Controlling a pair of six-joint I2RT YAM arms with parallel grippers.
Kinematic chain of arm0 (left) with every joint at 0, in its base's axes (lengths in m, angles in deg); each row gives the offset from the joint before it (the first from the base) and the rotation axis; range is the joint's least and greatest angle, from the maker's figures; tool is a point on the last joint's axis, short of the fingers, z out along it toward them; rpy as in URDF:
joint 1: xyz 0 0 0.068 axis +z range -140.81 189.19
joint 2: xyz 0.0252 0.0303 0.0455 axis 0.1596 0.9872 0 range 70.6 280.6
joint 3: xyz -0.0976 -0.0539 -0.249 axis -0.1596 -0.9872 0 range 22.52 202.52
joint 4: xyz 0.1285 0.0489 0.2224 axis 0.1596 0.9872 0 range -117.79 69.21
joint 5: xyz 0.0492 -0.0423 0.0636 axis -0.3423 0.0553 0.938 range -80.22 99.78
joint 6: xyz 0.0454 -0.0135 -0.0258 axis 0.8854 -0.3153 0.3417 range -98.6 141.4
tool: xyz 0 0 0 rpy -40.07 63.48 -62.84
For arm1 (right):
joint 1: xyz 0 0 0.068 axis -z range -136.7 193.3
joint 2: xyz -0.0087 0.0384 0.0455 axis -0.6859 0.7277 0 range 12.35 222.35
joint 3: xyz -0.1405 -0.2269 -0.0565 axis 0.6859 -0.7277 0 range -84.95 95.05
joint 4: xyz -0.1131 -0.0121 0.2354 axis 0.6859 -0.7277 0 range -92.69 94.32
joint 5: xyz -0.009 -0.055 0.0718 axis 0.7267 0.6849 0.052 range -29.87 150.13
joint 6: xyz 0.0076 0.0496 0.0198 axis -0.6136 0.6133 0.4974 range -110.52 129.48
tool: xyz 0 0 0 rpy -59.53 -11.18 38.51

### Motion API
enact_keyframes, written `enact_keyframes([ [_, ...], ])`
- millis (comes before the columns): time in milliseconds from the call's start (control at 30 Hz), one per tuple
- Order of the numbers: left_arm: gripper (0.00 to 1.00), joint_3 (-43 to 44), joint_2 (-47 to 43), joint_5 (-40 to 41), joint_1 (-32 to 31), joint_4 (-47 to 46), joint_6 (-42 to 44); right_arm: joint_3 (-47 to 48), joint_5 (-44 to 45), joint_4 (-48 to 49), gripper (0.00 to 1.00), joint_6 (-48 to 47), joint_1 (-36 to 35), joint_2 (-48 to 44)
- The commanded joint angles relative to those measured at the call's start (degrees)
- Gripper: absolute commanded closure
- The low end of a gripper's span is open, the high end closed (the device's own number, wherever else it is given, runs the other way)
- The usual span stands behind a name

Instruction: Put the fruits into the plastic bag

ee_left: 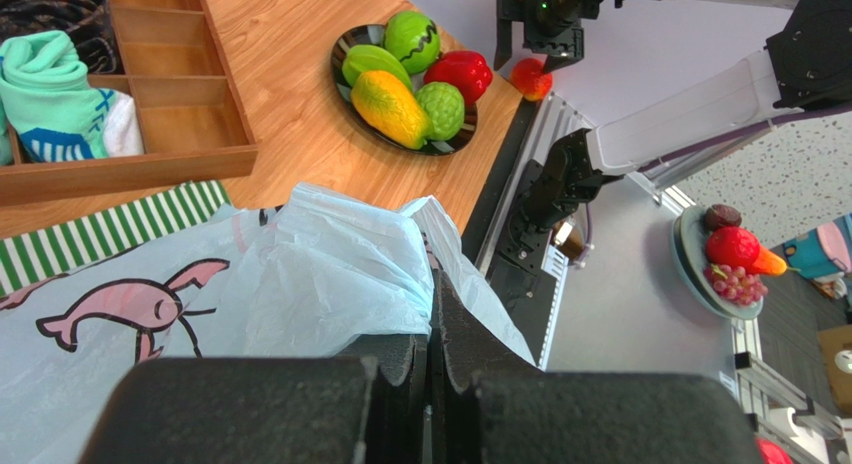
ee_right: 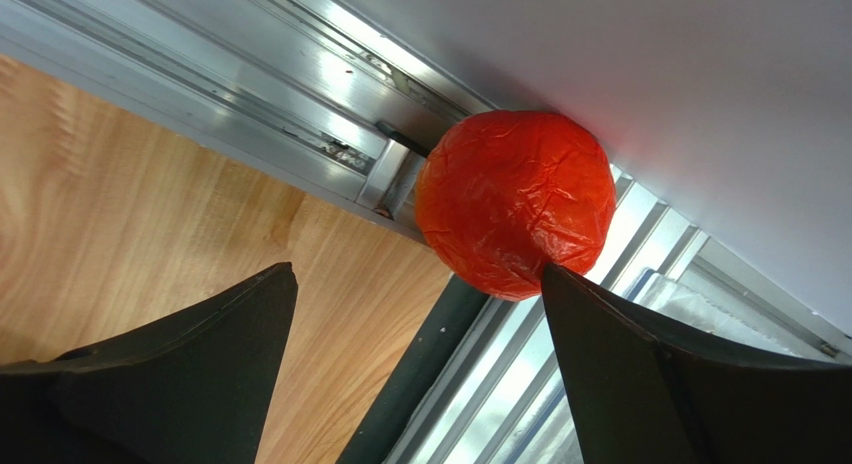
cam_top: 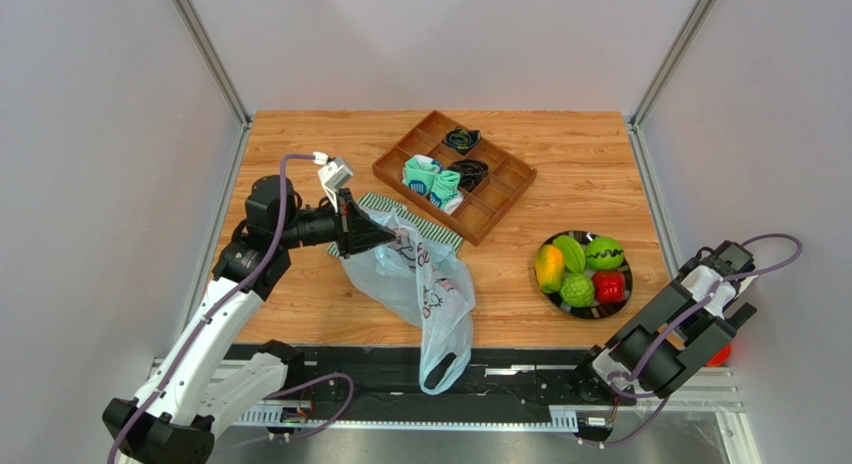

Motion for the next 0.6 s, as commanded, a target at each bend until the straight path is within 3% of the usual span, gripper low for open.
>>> enact_keyframes([
  [0, 1.00, 0.3, -0.3, -1.2, 0.3, -2.0, 0.9, -0.8, 3.8, 5.3, 0.00, -4.2, 1.4, 1.6],
  [567, 1.00, -0.7, 2.0, -4.3, 0.3, -5.0, -1.7, -4.8, 13.2, 14.7, 0.01, -7.2, 1.8, -0.9],
])
